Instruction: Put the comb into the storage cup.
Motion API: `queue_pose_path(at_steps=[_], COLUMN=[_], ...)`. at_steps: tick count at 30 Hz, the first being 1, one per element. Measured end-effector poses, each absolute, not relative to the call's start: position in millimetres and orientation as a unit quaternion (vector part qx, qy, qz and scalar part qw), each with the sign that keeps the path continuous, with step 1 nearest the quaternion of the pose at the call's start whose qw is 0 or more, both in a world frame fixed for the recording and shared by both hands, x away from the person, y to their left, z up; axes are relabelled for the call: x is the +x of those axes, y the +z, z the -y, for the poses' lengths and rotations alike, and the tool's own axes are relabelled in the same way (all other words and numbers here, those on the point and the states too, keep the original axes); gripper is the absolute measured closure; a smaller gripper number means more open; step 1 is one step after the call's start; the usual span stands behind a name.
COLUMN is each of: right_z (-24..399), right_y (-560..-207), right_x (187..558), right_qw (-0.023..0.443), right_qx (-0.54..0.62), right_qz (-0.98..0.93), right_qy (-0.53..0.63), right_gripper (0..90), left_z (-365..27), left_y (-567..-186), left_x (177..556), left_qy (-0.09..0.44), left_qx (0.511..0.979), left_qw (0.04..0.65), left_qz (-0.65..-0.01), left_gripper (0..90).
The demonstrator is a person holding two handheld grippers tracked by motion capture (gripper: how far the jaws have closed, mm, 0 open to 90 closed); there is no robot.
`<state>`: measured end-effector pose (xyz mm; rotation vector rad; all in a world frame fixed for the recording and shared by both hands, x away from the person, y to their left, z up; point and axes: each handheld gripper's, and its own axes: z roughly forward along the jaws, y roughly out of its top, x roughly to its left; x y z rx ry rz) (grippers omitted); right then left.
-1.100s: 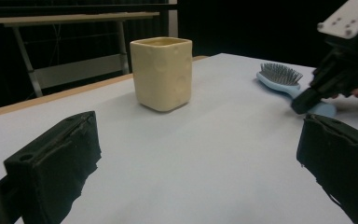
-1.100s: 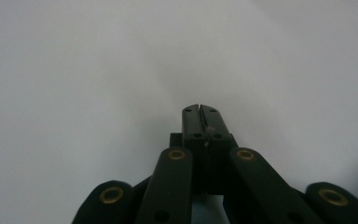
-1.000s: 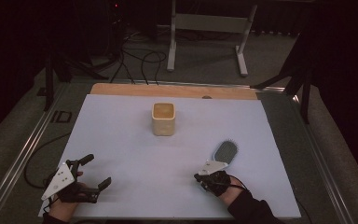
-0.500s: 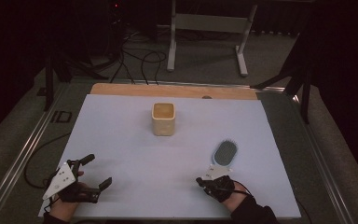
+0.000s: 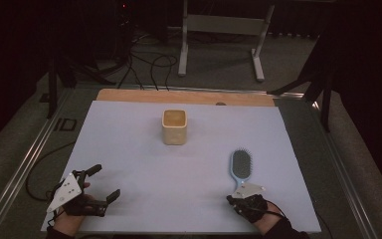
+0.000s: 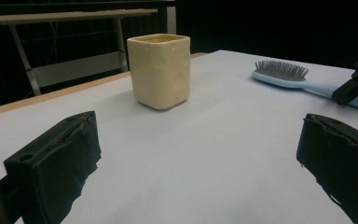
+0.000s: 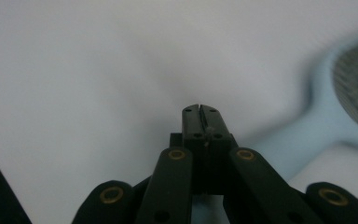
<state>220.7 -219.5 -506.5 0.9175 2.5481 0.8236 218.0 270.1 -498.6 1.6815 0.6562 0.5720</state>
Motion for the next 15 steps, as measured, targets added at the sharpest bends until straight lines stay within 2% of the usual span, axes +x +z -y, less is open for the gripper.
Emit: queue_pose_path(at_steps=[15], right_z=[270], right_y=[-510], right_x=[217], right_qw=[0.181], right_qx=[0.381], right_qz=[-0.866], right_qy=[0.269], right_gripper=[90.0], left_z=[-270], left_y=[-499], left_x=[219], left_qy=[0.246], left_qx=[0.721], left_qw=[0.583], left_qz=[-0.282], left_gripper=[0.0])
